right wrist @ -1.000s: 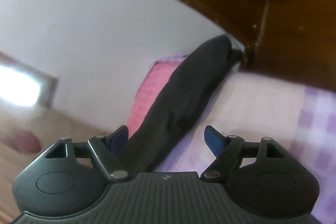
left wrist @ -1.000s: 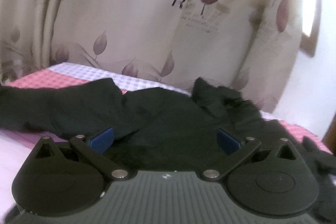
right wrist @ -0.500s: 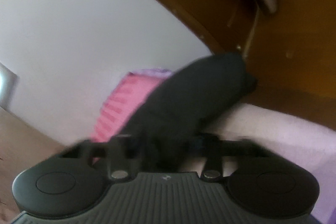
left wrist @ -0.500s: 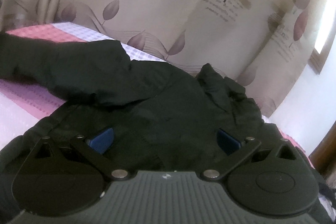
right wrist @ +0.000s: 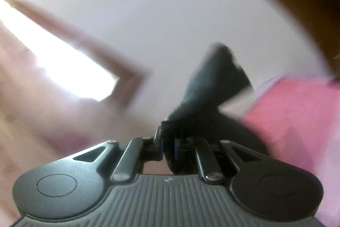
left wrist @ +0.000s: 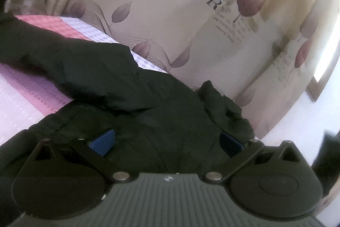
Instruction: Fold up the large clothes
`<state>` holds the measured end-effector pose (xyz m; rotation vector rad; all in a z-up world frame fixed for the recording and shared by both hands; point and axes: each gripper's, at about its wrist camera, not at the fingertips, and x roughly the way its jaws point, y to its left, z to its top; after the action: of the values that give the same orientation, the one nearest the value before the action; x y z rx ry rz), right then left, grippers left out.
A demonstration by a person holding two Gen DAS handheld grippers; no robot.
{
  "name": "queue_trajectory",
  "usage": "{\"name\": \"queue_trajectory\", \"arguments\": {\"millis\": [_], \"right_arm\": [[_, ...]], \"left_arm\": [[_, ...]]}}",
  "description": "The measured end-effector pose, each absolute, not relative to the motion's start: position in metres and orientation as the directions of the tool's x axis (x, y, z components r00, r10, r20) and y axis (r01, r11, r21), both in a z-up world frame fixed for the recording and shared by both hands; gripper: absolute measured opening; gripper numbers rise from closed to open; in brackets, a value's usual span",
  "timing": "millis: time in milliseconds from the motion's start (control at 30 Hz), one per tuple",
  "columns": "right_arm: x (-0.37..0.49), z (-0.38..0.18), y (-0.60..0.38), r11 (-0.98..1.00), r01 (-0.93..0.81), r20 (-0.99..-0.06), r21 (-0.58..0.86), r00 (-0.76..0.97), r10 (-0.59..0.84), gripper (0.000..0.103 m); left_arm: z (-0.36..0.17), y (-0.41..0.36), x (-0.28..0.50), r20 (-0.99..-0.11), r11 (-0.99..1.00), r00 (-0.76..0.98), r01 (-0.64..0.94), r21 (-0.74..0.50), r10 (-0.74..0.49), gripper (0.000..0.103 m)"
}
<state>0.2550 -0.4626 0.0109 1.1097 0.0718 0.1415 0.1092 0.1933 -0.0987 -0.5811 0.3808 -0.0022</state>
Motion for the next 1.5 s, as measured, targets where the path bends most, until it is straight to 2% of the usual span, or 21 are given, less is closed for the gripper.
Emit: {"name": "queue_trajectory", "arguments": {"millis": [67, 133, 333, 433, 533, 667, 733, 767, 800, 833, 867, 900, 1000, 1100, 1200, 1333, 1367, 1400, 1467, 1500], "right_arm": [[0.275, 0.025, -0.406, 0.436, -0.191, 0.077, 0.880, 0.961, 0.266, 0.008], [0.293, 0.029, -0.355, 0.441, -0.255, 0.091, 0.860, 0.929, 0.359, 0.008], [0.329, -0.011, -0.209, 0.408, -0.317, 0.024, 0.856, 0.813, 0.581, 0.009], [0.333, -0.036, -0.150, 0.500, -0.310, -0.095, 0.809, 0.769, 0.632, 0.009], [0.332, -0.062, -0.105, 0.635, -0.321, -0.236, 0.703, 0.737, 0.633, 0.009], [0.311, -0.082, -0.063, 0.799, -0.391, -0.405, 0.457, 0.708, 0.579, 0.011], [0.314, -0.086, -0.050, 0.841, -0.439, -0.442, 0.317, 0.716, 0.540, 0.012], [0.309, -0.087, -0.040, 0.850, -0.468, -0.453, 0.241, 0.720, 0.526, 0.020], [0.310, -0.085, -0.034, 0.847, -0.491, -0.456, 0.205, 0.718, 0.526, 0.035], [0.307, -0.086, -0.028, 0.835, -0.520, -0.450, 0.178, 0.712, 0.539, 0.045], [0.304, -0.087, -0.023, 0.826, -0.542, -0.445, 0.155, 0.708, 0.549, 0.070], [0.302, -0.089, -0.019, 0.820, -0.559, -0.445, 0.125, 0.707, 0.550, 0.088], [0.294, -0.085, -0.012, 0.815, -0.578, -0.469, 0.046, 0.708, 0.528, 0.091], [0.290, -0.084, -0.014, 0.802, -0.596, -0.475, 0.046, 0.693, 0.542, 0.094], [0.293, -0.081, -0.025, 0.793, -0.602, -0.438, 0.093, 0.690, 0.576, 0.094], [0.288, -0.058, -0.058, 0.743, -0.588, -0.239, 0.320, 0.709, 0.664, 0.093], [0.292, -0.051, -0.060, 0.743, -0.572, -0.230, 0.347, 0.716, 0.659, 0.084], [0.297, -0.045, -0.057, 0.755, -0.560, -0.248, 0.342, 0.721, 0.647, 0.054], [0.310, -0.039, -0.040, 0.811, -0.529, -0.340, 0.248, 0.737, 0.585, 0.024], [0.313, -0.041, -0.032, 0.827, -0.524, -0.363, 0.206, 0.744, 0.561, 0.021]], "left_arm": [[-0.099, 0.195, 0.108, -0.346, 0.832, 0.932, -0.109, -0.545, -0.105, 0.103], [-0.099, 0.195, 0.108, -0.343, 0.826, 0.934, -0.111, -0.553, -0.104, 0.103], [-0.099, 0.198, 0.106, -0.333, 0.814, 0.937, -0.111, -0.570, -0.106, 0.103], [-0.100, 0.199, 0.106, -0.328, 0.807, 0.939, -0.110, -0.580, -0.107, 0.103], [-0.100, 0.201, 0.105, -0.322, 0.802, 0.940, -0.108, -0.587, -0.109, 0.103], [-0.100, 0.202, 0.104, -0.318, 0.797, 0.942, -0.109, -0.595, -0.109, 0.103], [-0.101, 0.202, 0.104, -0.316, 0.794, 0.943, -0.109, -0.598, -0.108, 0.103], [-0.101, 0.202, 0.104, -0.316, 0.793, 0.943, -0.110, -0.599, -0.108, 0.103], [-0.100, 0.201, 0.105, -0.317, 0.793, 0.943, -0.113, -0.599, -0.105, 0.103], [-0.100, 0.201, 0.105, -0.317, 0.793, 0.943, -0.112, -0.599, -0.106, 0.103], [-0.100, 0.201, 0.105, -0.317, 0.793, 0.943, -0.112, -0.599, -0.106, 0.103], [-0.100, 0.201, 0.105, -0.317, 0.793, 0.942, -0.113, -0.599, -0.106, 0.103], [-0.100, 0.201, 0.104, -0.317, 0.793, 0.942, -0.113, -0.599, -0.106, 0.103], [-0.100, 0.201, 0.104, -0.317, 0.793, 0.942, -0.112, -0.599, -0.106, 0.103], [-0.101, 0.202, 0.104, -0.315, 0.791, 0.943, -0.111, -0.602, -0.108, 0.103], [-0.102, 0.202, 0.104, -0.314, 0.787, 0.943, -0.113, -0.606, -0.107, 0.103], [-0.101, 0.202, 0.105, -0.314, 0.787, 0.943, -0.113, -0.606, -0.106, 0.103], [-0.102, 0.203, 0.104, -0.314, 0.787, 0.943, -0.114, -0.607, -0.106, 0.103], [-0.102, 0.203, 0.104, -0.309, 0.782, 0.945, -0.111, -0.613, -0.107, 0.103], [-0.102, 0.204, 0.103, -0.304, 0.778, 0.946, -0.110, -0.619, -0.108, 0.103]]}}
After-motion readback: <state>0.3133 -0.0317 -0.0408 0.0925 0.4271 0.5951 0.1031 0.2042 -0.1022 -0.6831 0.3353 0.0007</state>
